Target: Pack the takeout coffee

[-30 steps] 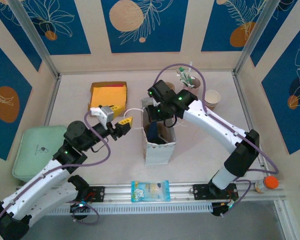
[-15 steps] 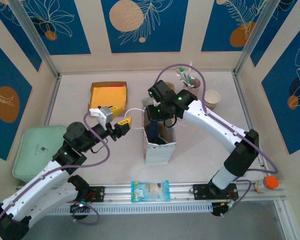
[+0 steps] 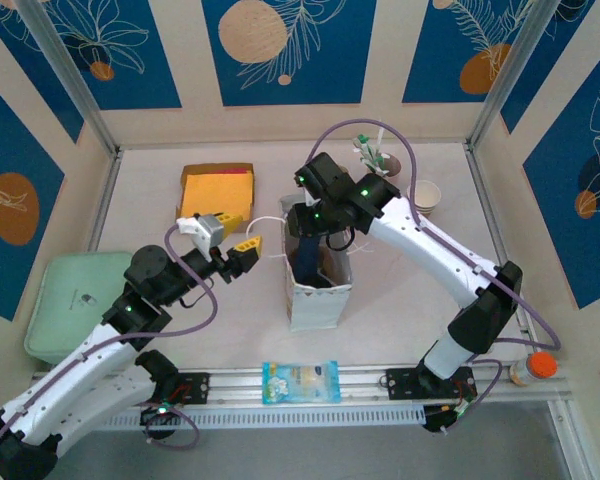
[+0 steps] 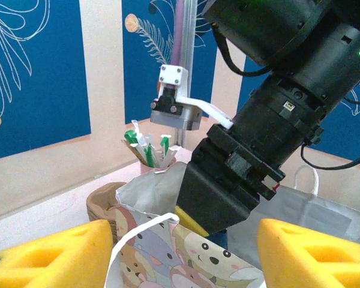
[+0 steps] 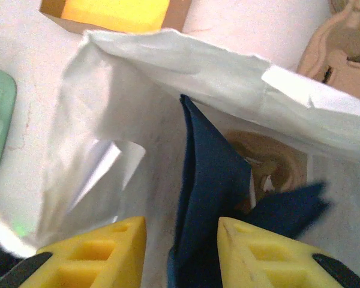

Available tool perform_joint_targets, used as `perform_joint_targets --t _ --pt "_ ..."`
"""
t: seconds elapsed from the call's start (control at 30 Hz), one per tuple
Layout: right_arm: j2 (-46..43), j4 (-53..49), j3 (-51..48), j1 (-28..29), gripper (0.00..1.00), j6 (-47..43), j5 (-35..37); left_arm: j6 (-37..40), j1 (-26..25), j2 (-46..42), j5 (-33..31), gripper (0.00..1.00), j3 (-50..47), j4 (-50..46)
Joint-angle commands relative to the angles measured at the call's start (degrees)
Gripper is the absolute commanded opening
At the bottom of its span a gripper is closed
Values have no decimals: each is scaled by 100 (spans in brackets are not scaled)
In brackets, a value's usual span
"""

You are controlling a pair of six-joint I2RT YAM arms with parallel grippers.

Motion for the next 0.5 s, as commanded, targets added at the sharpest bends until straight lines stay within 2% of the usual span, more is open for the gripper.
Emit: perform_joint_targets --t 0.0,0.27,0.47 --pt "-241 -153 279 60 38 -86 -128 -4 -49 -99 -94 65 76 -18" --pt "-439 -189 393 115 42 -114 -38 -13 -50 -107 -328 66 209 -364" --pt "-623 -188 372 115 51 -157 66 -37 -44 -143 -444 68 234 -486"
